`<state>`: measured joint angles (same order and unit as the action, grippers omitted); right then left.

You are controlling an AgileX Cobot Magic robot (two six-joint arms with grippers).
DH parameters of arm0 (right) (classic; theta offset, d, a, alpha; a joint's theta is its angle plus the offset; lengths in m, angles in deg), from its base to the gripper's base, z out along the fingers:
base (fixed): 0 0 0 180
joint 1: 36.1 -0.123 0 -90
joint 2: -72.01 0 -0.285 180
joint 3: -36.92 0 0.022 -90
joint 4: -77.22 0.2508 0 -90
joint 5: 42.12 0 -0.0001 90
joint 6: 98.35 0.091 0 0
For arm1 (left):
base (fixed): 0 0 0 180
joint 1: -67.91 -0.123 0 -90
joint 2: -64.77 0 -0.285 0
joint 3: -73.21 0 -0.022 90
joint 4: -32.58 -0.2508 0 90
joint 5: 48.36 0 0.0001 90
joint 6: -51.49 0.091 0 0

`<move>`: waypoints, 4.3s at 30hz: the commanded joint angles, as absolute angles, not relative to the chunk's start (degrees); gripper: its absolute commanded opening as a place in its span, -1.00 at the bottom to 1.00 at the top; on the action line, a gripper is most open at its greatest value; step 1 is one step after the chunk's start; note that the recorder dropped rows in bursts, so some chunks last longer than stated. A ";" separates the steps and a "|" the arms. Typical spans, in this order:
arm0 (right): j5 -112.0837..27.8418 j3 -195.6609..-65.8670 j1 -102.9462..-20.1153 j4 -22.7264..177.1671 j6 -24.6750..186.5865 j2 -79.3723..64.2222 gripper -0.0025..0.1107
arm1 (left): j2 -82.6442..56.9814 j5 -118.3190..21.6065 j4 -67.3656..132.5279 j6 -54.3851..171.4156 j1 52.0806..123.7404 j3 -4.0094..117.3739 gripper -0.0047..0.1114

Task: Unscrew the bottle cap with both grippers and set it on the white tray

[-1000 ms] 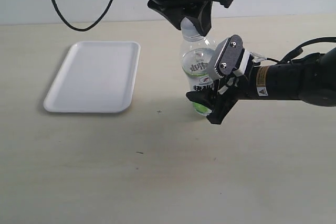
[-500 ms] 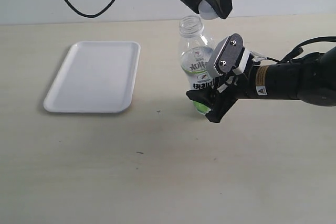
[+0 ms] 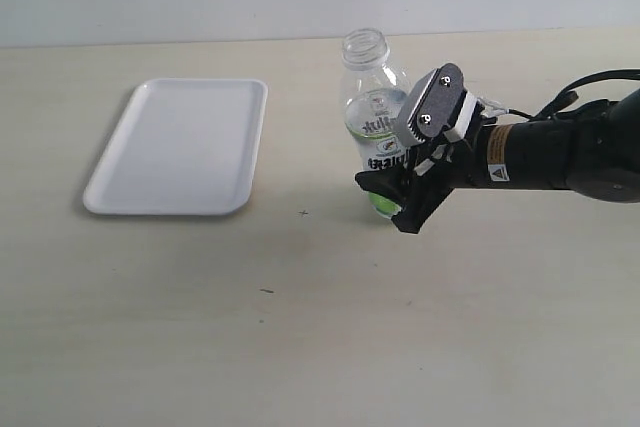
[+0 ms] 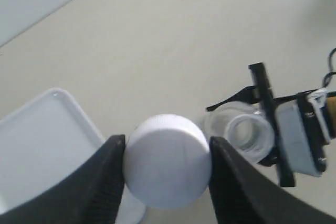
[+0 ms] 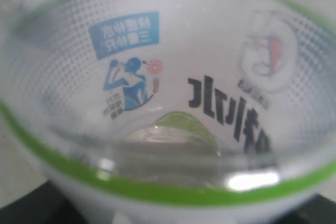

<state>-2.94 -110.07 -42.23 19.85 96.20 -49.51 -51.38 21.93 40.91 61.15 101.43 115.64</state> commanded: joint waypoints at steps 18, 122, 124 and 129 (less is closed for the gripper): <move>-8.82 -109.60 -42.15 18.15 97.82 -50.54 -0.96 | -64.83 9.71 30.18 61.87 95.20 97.95 -0.92; -6.69 -107.44 -42.15 26.70 97.76 -50.54 0.65 | 34.55 -80.21 28.44 42.50 100.72 -4.01 -0.90; -6.69 -107.44 -42.15 26.70 97.76 -50.30 0.64 | 34.55 -80.21 28.44 42.50 100.72 -4.01 -0.90; -6.93 -107.44 -42.15 27.37 97.76 -48.98 0.64 | 34.55 -80.21 28.44 42.50 100.72 -4.01 -0.90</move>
<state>-7.00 -107.49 -42.23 26.56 97.86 -50.35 34.28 -80.12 28.74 42.87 100.21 -3.80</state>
